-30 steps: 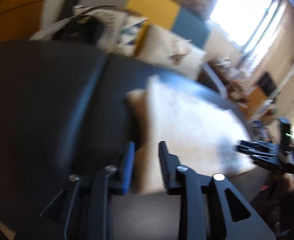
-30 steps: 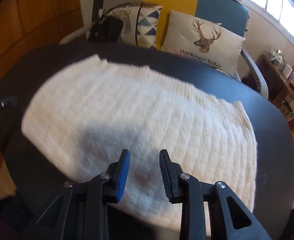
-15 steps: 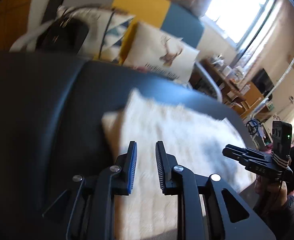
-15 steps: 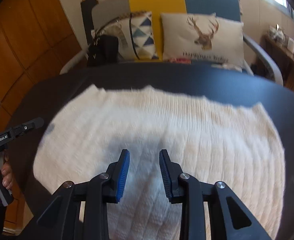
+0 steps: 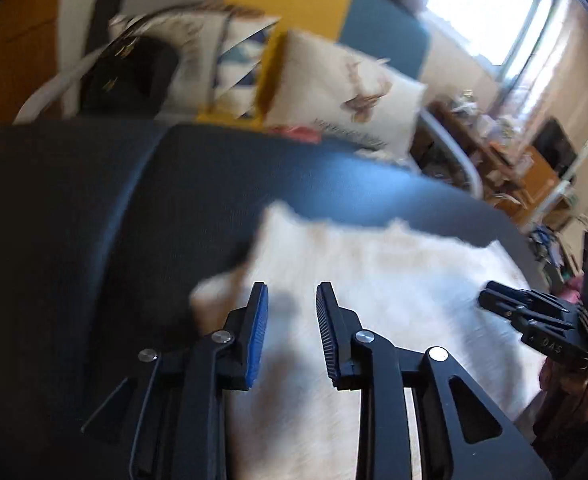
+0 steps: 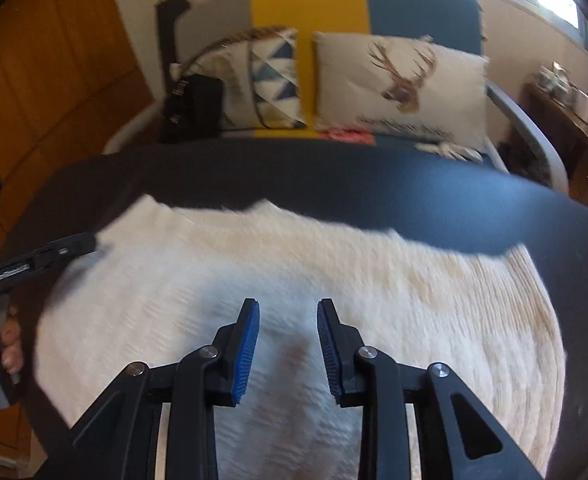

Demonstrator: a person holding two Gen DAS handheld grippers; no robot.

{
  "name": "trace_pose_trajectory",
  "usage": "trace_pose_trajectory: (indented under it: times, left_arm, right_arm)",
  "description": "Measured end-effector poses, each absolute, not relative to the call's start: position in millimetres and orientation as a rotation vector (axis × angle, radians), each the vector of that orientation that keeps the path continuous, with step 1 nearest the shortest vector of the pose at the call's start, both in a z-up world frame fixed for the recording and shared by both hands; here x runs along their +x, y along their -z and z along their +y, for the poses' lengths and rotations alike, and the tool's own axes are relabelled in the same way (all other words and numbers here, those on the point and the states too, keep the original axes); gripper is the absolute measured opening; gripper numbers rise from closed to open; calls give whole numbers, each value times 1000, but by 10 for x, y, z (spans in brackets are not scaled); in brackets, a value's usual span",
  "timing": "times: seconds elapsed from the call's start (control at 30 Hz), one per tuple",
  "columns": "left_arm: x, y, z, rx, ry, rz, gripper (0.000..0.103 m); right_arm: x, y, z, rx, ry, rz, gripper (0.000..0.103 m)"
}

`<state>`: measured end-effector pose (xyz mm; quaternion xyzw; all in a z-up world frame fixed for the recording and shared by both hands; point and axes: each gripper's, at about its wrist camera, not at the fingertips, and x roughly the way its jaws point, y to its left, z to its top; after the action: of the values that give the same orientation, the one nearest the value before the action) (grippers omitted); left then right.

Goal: Fold clothes

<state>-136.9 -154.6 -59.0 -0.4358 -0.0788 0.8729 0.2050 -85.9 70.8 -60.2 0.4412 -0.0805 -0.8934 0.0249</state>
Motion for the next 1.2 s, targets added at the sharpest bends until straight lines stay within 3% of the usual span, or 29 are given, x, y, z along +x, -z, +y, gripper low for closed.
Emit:
trace_pose_trajectory:
  times: [0.1, 0.23, 0.3, 0.37, 0.53, 0.63, 0.7, 0.73, 0.77, 0.8, 0.87, 0.93, 1.0, 1.03, 1.07, 1.1, 1.2]
  left_arm:
    - [-1581, 515, -1122, -1223, -2334, -120, 27]
    - [-1802, 895, -659, -1397, -2279, 144, 27]
    - [-1695, 883, -694, -1342, -2308, 156, 28]
    - [-1638, 894, -719, -1326, -2310, 158, 26]
    - [-1654, 880, -781, -1301, -2308, 155, 3]
    - [-1677, 820, -861, -1281, -2342, 115, 3]
    - [-1744, 858, -906, -1338, -2338, 92, 8]
    - [-1746, 892, -914, -1372, -2311, 94, 20]
    - [-1721, 910, -904, -1371, -2291, 104, 29]
    - [-1696, 928, -894, -1369, -2271, 115, 32]
    - [-1644, 963, -833, -1350, -2236, 153, 53]
    - [-1624, 997, -730, -1339, -2217, 204, 66]
    - [-1617, 1011, -627, -1334, -2243, 278, 66]
    - [-1630, 1004, -617, -1328, -2252, 268, 55]
    - [-1643, 997, -606, -1321, -2260, 259, 20]
    - [-1661, 993, -610, -1319, -2267, 237, 10]
    - [-1707, 971, -746, -1308, -2285, 97, 6]
  right_arm:
    - [-1062, 655, 589, 1443, 2667, -172, 29]
    - [-1343, 1002, 403, 1578, 2629, -31, 29]
    - [-1345, 1052, 378, 1547, 2663, -37, 22]
    - [-1291, 1014, 414, 1514, 2673, -93, 3]
    - [-1240, 964, 561, 1479, 2693, -199, 0]
    - [-1165, 811, 632, 1391, 2740, -253, 0]
    - [-1208, 798, 638, 1397, 2701, -268, 0]
    - [-1202, 803, 646, 1397, 2683, -292, 10]
    - [-1194, 808, 654, 1396, 2664, -316, 31]
    - [-1195, 851, 652, 1426, 2634, -320, 32]
    - [-1235, 1006, 622, 1502, 2606, -280, 33]
    - [-1262, 1139, 554, 1516, 2603, -230, 33]
    - [-1251, 1127, 433, 1505, 2659, -111, 28]
    - [-1254, 1111, 399, 1494, 2670, -94, 13]
    - [-1257, 1094, 368, 1482, 2681, -80, 4]
    - [-1265, 1081, 374, 1475, 2688, -90, 4]
    - [-1278, 1019, 454, 1442, 2707, -165, 3]
